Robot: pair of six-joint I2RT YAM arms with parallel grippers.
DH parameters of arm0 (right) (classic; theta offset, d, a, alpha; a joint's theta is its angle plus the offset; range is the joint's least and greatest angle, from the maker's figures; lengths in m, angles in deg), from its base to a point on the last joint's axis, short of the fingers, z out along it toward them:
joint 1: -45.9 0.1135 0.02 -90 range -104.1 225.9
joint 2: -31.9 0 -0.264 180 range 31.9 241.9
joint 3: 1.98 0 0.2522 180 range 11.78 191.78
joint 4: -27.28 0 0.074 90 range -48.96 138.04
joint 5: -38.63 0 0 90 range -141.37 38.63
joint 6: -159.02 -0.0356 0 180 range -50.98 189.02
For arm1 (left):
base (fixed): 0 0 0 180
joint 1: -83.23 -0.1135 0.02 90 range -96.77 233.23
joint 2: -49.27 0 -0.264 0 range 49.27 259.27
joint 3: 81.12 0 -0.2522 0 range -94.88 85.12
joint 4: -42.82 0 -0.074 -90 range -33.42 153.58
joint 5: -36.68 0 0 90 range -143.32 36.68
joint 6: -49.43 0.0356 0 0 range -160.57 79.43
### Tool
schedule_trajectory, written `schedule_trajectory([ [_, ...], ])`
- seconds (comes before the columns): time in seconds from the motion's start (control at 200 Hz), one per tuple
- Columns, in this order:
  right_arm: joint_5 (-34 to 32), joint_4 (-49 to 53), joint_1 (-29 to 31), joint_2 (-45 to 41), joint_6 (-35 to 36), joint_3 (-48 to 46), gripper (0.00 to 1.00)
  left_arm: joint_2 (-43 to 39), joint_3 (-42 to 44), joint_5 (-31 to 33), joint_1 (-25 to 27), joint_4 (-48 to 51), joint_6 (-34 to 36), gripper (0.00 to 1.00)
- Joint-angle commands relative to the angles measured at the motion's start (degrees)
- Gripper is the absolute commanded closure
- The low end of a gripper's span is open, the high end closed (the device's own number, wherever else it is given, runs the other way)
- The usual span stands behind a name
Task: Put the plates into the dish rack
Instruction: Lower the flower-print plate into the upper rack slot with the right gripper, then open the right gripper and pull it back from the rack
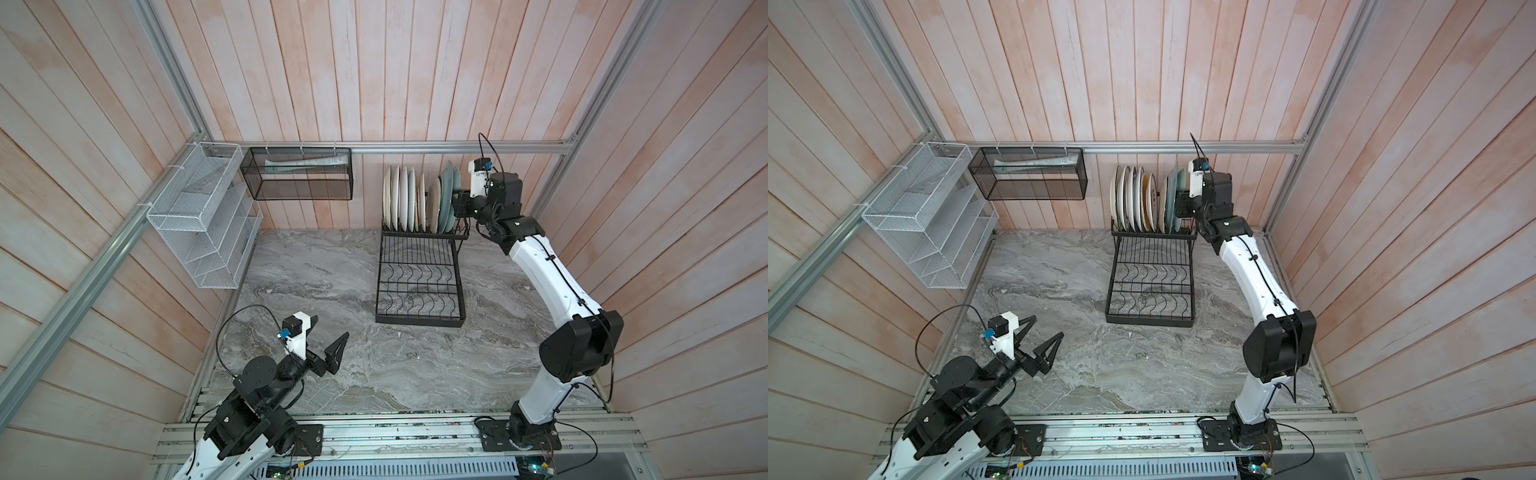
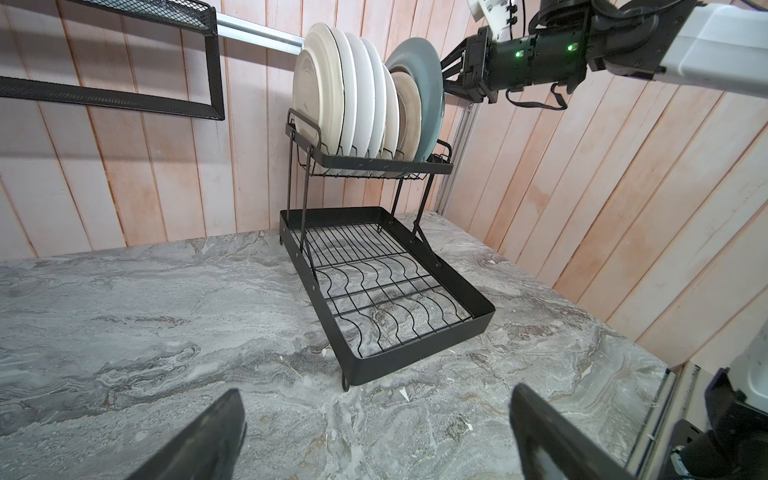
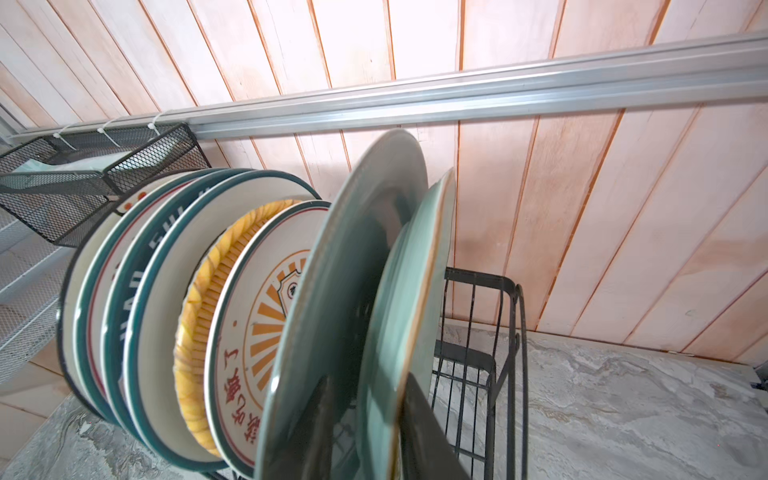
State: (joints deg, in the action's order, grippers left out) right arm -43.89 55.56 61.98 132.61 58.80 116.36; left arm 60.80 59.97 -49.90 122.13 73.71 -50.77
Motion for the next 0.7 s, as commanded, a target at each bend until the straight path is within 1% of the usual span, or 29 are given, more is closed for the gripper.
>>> schedule_trajectory([
  [0.0, 1.02, -0.69, -0.13, -1.26, 0.20, 0.64, 0.71, 0.08, 0.12, -0.43, -0.23, -0.34, -0.53, 0.00],
  [0.29, 1.98, -0.46, 0.00, -2.00, -0.67, 1.07, 0.68, 0.05, 0.08, -0.46, -0.23, -0.23, -0.60, 0.00],
  [0.475, 2.89, -0.13, 0.00, -2.65, -1.21, 1.51, 0.64, -0.06, 0.01, -0.52, -0.24, -0.24, -0.61, 0.00],
  [0.54, 2.55, -0.18, -0.02, -3.14, -1.38, 1.54, 0.61, -0.16, 0.01, -0.52, -0.22, -0.15, -0.70, 0.00],
  [0.695, 1.57, -0.55, 0.01, -4.66, -1.64, 1.34, 0.49, -0.19, -0.08, -0.52, -0.24, -0.16, -0.70, 0.00],
])
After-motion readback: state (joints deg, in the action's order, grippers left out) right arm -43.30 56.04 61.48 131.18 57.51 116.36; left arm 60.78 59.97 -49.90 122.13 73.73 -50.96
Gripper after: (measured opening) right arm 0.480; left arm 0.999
